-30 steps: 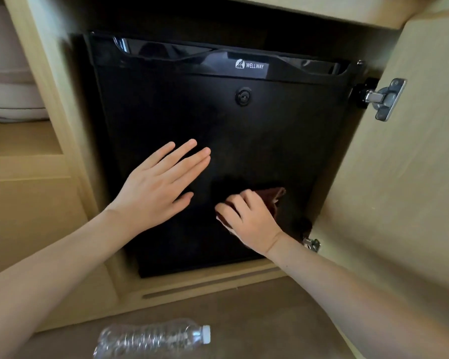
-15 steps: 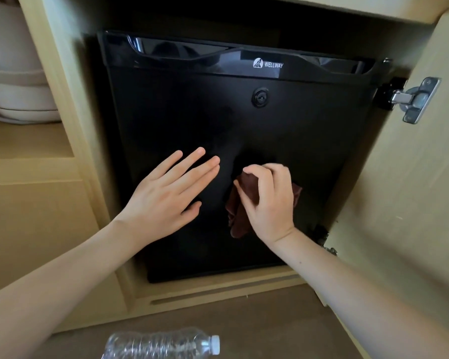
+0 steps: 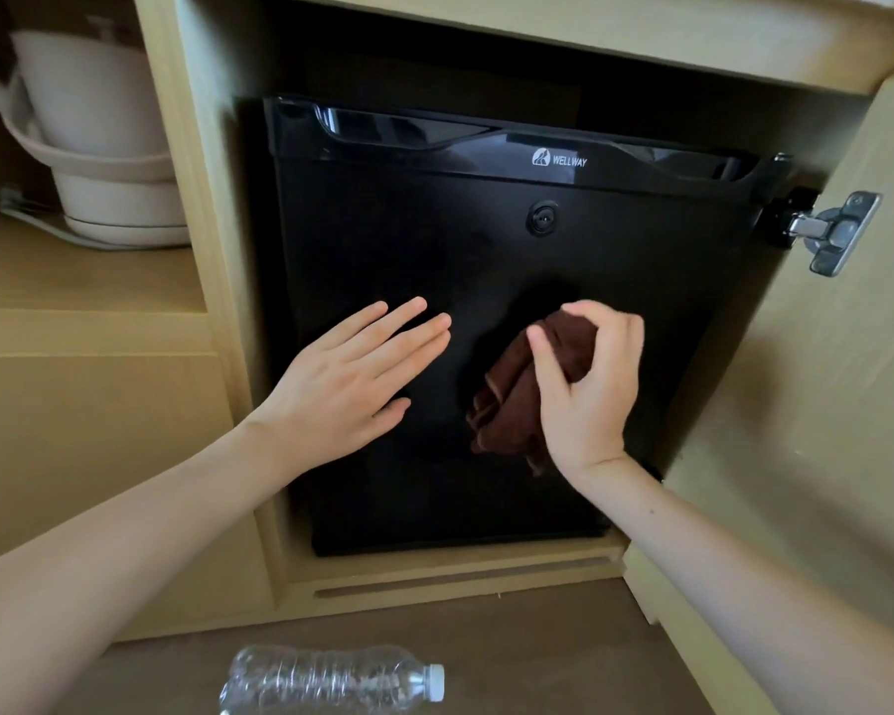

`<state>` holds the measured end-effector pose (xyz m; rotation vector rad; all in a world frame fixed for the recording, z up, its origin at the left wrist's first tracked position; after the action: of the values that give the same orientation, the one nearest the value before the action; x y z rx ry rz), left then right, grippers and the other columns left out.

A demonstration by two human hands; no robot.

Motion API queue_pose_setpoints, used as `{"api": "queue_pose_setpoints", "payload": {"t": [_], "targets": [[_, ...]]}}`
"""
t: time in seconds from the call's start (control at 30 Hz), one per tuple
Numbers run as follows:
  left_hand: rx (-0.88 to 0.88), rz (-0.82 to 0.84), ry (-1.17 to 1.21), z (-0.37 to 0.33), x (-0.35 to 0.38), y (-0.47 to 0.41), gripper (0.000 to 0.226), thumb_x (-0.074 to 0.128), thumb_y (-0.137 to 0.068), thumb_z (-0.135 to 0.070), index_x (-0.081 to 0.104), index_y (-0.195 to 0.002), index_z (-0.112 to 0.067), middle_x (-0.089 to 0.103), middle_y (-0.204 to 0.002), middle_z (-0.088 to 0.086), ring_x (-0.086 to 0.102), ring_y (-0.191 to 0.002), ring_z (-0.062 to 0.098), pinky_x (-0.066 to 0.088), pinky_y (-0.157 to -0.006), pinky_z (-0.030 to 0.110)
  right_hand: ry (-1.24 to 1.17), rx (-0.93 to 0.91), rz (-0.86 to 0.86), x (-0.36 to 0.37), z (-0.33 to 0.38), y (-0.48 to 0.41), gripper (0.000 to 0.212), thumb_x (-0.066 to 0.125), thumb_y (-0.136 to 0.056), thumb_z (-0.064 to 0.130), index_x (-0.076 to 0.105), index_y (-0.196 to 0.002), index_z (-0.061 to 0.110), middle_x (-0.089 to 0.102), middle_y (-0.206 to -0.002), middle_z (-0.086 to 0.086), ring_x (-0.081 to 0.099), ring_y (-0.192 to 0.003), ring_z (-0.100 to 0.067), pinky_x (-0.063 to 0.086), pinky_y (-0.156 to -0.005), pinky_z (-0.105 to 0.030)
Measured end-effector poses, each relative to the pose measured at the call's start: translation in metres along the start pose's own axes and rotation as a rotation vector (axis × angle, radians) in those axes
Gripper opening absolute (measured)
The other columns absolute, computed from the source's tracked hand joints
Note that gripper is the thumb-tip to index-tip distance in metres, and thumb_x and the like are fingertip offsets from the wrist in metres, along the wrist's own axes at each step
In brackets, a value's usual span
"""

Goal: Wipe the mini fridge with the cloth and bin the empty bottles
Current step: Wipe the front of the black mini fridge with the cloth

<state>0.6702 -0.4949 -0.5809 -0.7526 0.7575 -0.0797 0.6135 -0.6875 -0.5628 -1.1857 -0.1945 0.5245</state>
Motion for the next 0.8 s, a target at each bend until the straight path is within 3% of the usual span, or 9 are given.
{"api": "queue_pose_setpoints", "payload": {"t": [0.1,0.23,0.3,0.47,0.67,0.8], "targets": [[-0.030,-0.002,-0.001,0.004,-0.001,0.004,0.072,0.065,-0.089,-0.028,0.033,-0.152,-0.011,0.031,-0.159,0.003,0.022,-0.149,0.025,0.018,-0.122,0.042,0.025,-0.015,-0.069,0.003,0.011,-0.013,0.030,0.070,-0.093,0.025,0.054,-0.117,0.015,0.044,-0.111,0.008,0.051,-0.098,-0.009,0.041,-0.090,-0.014],[-0.051,-0.016,0.029,0.004,0.002,0.007,0.071,0.063,-0.090,-0.027,0.032,-0.152,-0.011,0.028,-0.160,0.002,0.019,-0.151,0.024,0.016,-0.123,0.043,0.073,0.006,-0.007,0.026,0.008,0.016,0.033,0.070,-0.092,0.025,0.058,-0.115,0.005,0.053,-0.106,-0.009,0.057,-0.093,-0.025,0.048,-0.082,-0.028],[-0.065,-0.015,0.033,0.004,0.006,0.010,0.071,0.062,-0.091,-0.027,0.031,-0.153,-0.012,0.026,-0.161,0.002,0.017,-0.151,0.024,0.015,-0.123,0.043,0.059,0.000,0.036,0.034,0.003,0.030,0.034,0.069,-0.091,0.027,0.056,-0.116,0.008,0.052,-0.106,-0.006,0.056,-0.092,-0.024,0.049,-0.080,-0.031],[-0.083,-0.032,0.051,-0.001,0.013,0.019,0.071,0.062,-0.090,-0.026,0.031,-0.153,-0.012,0.027,-0.161,0.002,0.016,-0.151,0.024,0.012,-0.124,0.043,-0.012,0.158,-0.106,0.032,-0.014,0.058,0.035,0.066,-0.093,0.037,0.052,-0.118,0.017,0.041,-0.110,0.018,0.054,-0.097,-0.006,0.045,-0.084,-0.018],[-0.084,-0.029,0.043,-0.002,0.017,0.019,0.071,0.059,-0.091,-0.027,0.029,-0.153,-0.011,0.026,-0.161,0.002,0.012,-0.152,0.024,0.004,-0.124,0.041,-0.098,0.512,-0.429,0.032,-0.040,0.130,0.039,0.067,-0.094,0.028,0.053,-0.121,0.004,0.051,-0.114,0.001,0.053,-0.103,0.005,0.043,-0.086,-0.008],[-0.089,-0.020,0.064,-0.001,0.018,0.018,0.067,0.053,-0.093,-0.028,0.029,-0.154,-0.012,0.025,-0.161,0.001,0.011,-0.152,0.023,0.005,-0.124,0.042,-0.053,0.638,-0.522,0.031,-0.039,0.140,0.038,0.068,-0.094,0.026,0.053,-0.122,0.004,0.051,-0.114,0.003,0.052,-0.101,0.008,0.045,-0.084,-0.010]]}}
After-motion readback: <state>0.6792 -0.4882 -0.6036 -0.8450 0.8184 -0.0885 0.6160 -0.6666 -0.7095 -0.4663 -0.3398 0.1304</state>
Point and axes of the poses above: each hand's wrist, its own y-axis away from the middle knuckle, its own x-axis out of the palm, z = x × y, the point moved 10 cm from there along -y, towards the middle knuckle
